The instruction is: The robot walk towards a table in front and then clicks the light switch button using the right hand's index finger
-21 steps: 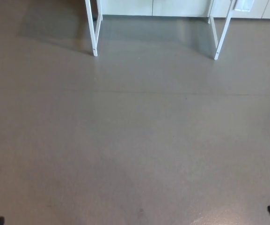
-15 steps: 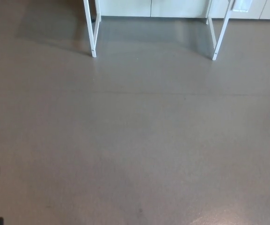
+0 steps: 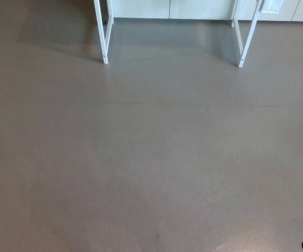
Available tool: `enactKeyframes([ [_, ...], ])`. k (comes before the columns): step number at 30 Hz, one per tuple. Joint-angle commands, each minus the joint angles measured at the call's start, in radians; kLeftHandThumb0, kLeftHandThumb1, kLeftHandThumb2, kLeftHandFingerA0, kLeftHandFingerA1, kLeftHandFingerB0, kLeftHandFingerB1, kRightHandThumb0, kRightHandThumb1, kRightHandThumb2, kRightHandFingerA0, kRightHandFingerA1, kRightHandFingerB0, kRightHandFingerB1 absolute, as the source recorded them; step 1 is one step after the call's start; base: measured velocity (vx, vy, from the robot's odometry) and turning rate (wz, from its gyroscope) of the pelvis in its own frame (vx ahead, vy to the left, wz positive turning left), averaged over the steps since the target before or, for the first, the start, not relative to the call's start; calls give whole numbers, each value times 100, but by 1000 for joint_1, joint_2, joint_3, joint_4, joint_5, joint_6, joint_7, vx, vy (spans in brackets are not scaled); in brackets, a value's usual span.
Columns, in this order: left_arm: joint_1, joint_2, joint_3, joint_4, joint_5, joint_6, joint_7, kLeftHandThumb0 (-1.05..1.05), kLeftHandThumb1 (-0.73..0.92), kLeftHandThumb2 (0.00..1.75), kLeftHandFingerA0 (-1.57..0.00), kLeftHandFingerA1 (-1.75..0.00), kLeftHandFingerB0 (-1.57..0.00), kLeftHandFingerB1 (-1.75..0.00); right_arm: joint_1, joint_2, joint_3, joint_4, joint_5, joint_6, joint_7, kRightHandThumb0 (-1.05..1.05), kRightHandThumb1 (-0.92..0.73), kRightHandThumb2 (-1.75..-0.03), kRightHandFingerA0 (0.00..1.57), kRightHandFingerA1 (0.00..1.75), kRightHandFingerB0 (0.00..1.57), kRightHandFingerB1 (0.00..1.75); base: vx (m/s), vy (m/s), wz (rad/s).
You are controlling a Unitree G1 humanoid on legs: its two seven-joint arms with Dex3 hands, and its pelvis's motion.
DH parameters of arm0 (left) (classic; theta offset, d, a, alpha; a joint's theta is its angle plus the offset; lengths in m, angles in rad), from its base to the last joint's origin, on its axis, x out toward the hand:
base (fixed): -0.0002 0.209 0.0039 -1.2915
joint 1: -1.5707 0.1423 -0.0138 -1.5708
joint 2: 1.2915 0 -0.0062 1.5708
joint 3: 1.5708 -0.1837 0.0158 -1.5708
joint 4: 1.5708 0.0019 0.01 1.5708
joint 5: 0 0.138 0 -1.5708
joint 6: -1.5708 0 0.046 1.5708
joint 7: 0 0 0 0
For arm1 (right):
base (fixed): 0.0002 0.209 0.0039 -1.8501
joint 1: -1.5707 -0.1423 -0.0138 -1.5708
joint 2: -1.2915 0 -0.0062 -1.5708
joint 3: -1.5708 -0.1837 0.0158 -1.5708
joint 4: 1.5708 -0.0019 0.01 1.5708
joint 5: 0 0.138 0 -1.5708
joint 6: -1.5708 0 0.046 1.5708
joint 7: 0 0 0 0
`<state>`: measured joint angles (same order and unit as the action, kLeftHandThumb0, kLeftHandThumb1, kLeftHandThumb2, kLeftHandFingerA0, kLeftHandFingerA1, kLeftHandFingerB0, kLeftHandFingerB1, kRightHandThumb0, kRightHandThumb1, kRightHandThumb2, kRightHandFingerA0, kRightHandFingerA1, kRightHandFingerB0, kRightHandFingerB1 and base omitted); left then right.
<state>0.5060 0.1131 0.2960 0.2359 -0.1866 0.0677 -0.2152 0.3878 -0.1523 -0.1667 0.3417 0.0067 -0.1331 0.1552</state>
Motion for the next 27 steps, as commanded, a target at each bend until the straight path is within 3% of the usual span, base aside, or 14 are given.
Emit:
enactKeyframes([
  [1, 15, 15, -6, -11, 6, -30, -12, -12, 63, 60, -53, -45, -40, -38, -2, -29, 4, 22, -10, -44, 0, -22, -61, -57, 65, 58, 44, 51, 0, 0, 0],
  [8, 15, 16, -12, -20, 4, -19, -9, -11, 65, 60, -56, -45, -40, -38, -8, -38, 13, 29, -6, -49, 0, -22, -60, -57, 66, 60, 45, 52, 9, 56, 9],
  [18, 8, 29, -24, -4, 22, -35, 1, -14, 62, 60, -60, -47, -41, -38, -13, -57, 40, 36, -37, -60, -20, -22, -61, -57, 67, 58, 46, 51, 113, 266, -16],
  [27, 12, 38, -39, -1, 41, -63, 13, -10, 63, 58, -66, -46, -46, -38, -15, -65, 53, 31, -59, -74, -21, -24, -61, -57, 70, 60, 46, 52, 180, -55, 10],
])
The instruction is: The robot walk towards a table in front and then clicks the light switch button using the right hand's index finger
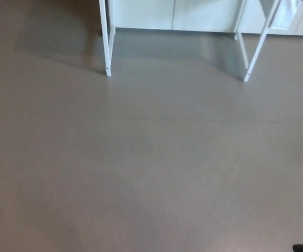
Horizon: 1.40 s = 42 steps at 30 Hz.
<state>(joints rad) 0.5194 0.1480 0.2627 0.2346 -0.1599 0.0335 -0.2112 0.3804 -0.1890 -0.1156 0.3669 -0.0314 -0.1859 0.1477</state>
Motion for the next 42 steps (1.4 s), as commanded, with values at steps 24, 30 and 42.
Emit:
enactKeyframes([
  [24, 1, 32, -45, 41, 60, -66, 19, -15, 66, 59, -66, -46, -46, -38, -16, -82, 66, 58, -74, -72, -23, -24, -61, -57, 72, 60, 47, 51, 285, 14, 3],
  [30, 19, 14, -50, 60, 51, -101, 21, -28, 60, 67, -59, -49, -39, -41, 1, -86, 67, 55, -82, -76, -25, -24, -61, -57, 74, 61, 47, 51, 201, -15, 10],
  [42, 46, 67, -120, 118, 184, -230, 68, -22, 61, 58, -39, -36, -34, -32, 5, -84, 83, 47, -104, -44, -48, -27, -60, -57, 59, 54, 47, 50, 265, -179, 9],
])
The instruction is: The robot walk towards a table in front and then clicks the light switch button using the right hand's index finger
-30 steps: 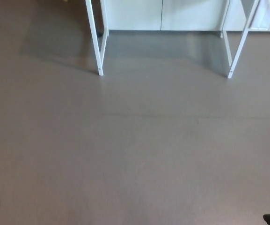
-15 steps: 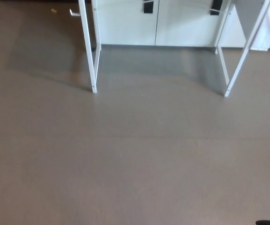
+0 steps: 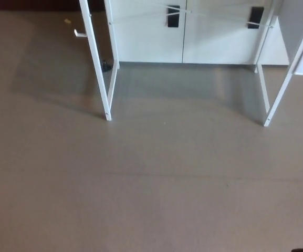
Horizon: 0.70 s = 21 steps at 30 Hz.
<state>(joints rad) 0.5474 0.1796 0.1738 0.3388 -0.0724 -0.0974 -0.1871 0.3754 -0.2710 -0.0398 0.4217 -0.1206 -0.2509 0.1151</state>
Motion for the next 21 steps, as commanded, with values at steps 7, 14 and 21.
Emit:
enactKeyframes([
  [7, 28, 31, -52, 18, 86, -125, 38, -21, 62, 60, -37, -37, -30, -32, 21, -1, 10, -20, -12, 24, -15, -25, -60, -57, 58, 54, 46, 50, 272, 154, -8],
  [14, -27, -56, -48, -45, 26, -6, 64, -23, 64, 62, -30, -36, -30, -33, 30, -3, 11, -41, -6, 31, 0, -25, -60, -57, 57, 53, 46, 50, 246, 116, 1],
  [21, -63, -85, -61, -56, 24, 19, 34, -16, 65, 59, -35, -36, -32, -32, -5, -10, -3, -50, -6, 48, -8, -26, -60, -57, 58, 55, 46, 50, 288, -112, 6],
])
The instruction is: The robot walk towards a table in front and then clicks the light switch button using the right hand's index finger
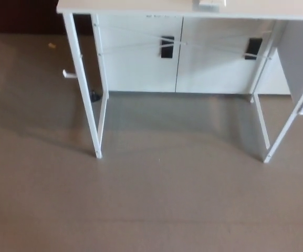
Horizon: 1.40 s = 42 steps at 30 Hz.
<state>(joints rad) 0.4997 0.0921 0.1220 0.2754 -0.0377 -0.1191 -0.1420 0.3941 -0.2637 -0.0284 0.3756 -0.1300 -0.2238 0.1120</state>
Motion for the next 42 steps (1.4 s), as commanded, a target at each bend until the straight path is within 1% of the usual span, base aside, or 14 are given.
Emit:
enactKeyframes([
  [1, -5, 17, -16, 8, -3, 32, -27, -21, 65, 60, -37, -37, -33, -33, -22, -22, -18, -7, 7, 15, 0, -26, -60, -57, 59, 55, 46, 50, 363, -321, 61],
  [4, 21, 52, -20, 10, 13, -4, -45, -18, 65, 59, -40, -39, -34, -33, -16, -29, -10, -24, -7, 28, 2, -28, -61, -57, 59, 55, 46, 51, 344, -278, 22],
  [5, 28, 61, -19, 6, 13, -3, -50, -22, 65, 61, -40, -40, -33, -34, -14, -31, -7, -31, -8, 31, 6, -28, -61, -57, 59, 55, 45, 50, 311, -119, 6],
  [8, 44, 72, -14, -7, -4, 11, -58, -21, 66, 60, -39, -39, -33, -33, -9, -29, -5, -50, -9, 45, 5, -28, -61, -57, 60, 56, 46, 51, 270, -48, -5],
  [12, 44, 81, -15, -6, -5, 10, -59, -22, 64, 60, -41, -41, -34, -34, -17, -31, -3, -45, -5, 45, 11, -29, -61, -57, 59, 55, 46, 50, 243, 66, -14],
  [13, 44, 83, -17, -7, -1, 4, -58, -19, 63, 58, -43, -40, -35, -33, -23, -31, -3, -40, -3, 41, 12, -28, -61, -57, 59, 56, 46, 51, 315, 119, -18],
  [16, 36, 89, -23, 8, 13, -13, -48, -19, 63, 58, -43, -40, -36, -34, -31, -32, 0, -42, -4, 52, 16, -28, -61, -57, 59, 56, 46, 50, 312, 219, -29],
  [19, 37, 91, -28, 9, 12, -23, -50, -19, 63, 58, -43, -41, -36, -34, -24, -34, 4, -47, -10, 47, 15, -26, -61, -57, 59, 56, 46, 51, 262, 161, -22],
  [21, 33, 94, -32, 16, 21, -33, -43, -20, 62, 58, -46, -42, -38, -34, -29, -38, 11, -36, -22, 33, 8, -27, -61, -57, 61, 56, 47, 51, 263, 82, 7],
  [24, 30, 101, -39, 22, 33, -42, -40, -20, 62, 58, -46, -42, -38, -34, -25, -37, 12, -48, -20, 48, 11, -27, -61, -57, 61, 55, 46, 50, 250, 16, 11],
  [29, 31, 98, -39, 26, 22, -40, -43, -20, 63, 58, -46, -42, -37, -34, -30, -38, 19, -30, -29, 27, 8, -27, -61, -57, 62, 56, 48, 52, 268, -152, 20],
  [32, 31, 100, -43, 30, 34, -45, -37, -21, 63, 59, -47, -42, -39, -35, -27, -40, 24, -47, -33, 43, 9, -27, -61, -57, 62, 55, 48, 51, 348, -256, 27],
  [42, 37, 95, -52, 21, 45, -48, -22, -19, 63, 59, -50, -44, -43, -36, -24, -50, 33, -58, -35, 39, 14, -28, -61, -57, 62, 56, 49, 51, 186, -53, -8],
])
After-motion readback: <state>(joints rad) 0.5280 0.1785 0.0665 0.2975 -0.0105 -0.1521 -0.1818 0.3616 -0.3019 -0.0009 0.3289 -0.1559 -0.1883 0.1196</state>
